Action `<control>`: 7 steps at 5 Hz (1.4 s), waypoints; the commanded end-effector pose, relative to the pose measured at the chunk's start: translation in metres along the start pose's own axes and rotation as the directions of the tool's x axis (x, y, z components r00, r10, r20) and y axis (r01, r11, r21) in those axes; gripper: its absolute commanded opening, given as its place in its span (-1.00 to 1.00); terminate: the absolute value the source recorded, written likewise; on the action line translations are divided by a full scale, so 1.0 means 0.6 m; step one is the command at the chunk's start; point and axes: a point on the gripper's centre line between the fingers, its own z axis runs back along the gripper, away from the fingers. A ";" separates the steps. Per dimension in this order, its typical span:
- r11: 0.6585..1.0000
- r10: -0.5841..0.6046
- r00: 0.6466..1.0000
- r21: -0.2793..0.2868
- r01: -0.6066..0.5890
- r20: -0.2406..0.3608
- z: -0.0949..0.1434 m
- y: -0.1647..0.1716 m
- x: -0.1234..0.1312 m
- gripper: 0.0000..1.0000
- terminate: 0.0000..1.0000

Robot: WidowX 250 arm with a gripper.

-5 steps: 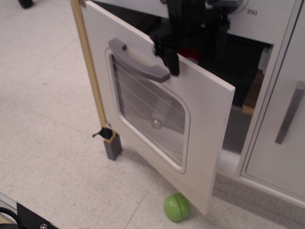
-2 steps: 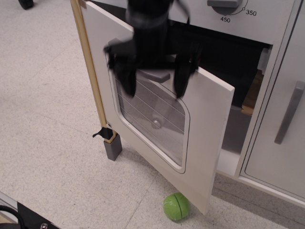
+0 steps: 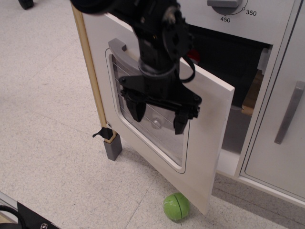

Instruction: Close oven

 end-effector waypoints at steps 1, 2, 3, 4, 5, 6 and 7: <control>0.995 -0.053 0.997 -0.085 0.057 0.058 0.002 -0.026 0.085 1.00 -1.00; 0.992 -0.072 0.995 -0.098 0.078 0.062 -0.005 -0.037 0.111 1.00 -1.00; 0.991 -0.085 0.987 -0.090 0.097 0.134 -0.011 -0.048 0.147 1.00 -1.00; 0.994 -0.054 0.983 -0.081 0.069 0.174 -0.015 -0.052 0.180 1.00 -1.00; 0.996 -0.045 0.975 -0.060 0.059 0.218 -0.025 -0.055 0.200 1.00 -1.00; 0.997 -0.025 0.970 -0.067 0.043 0.243 -0.027 -0.054 0.215 1.00 -1.00; 0.994 -0.037 0.972 -0.093 0.060 0.233 -0.011 -0.042 0.200 1.00 -1.00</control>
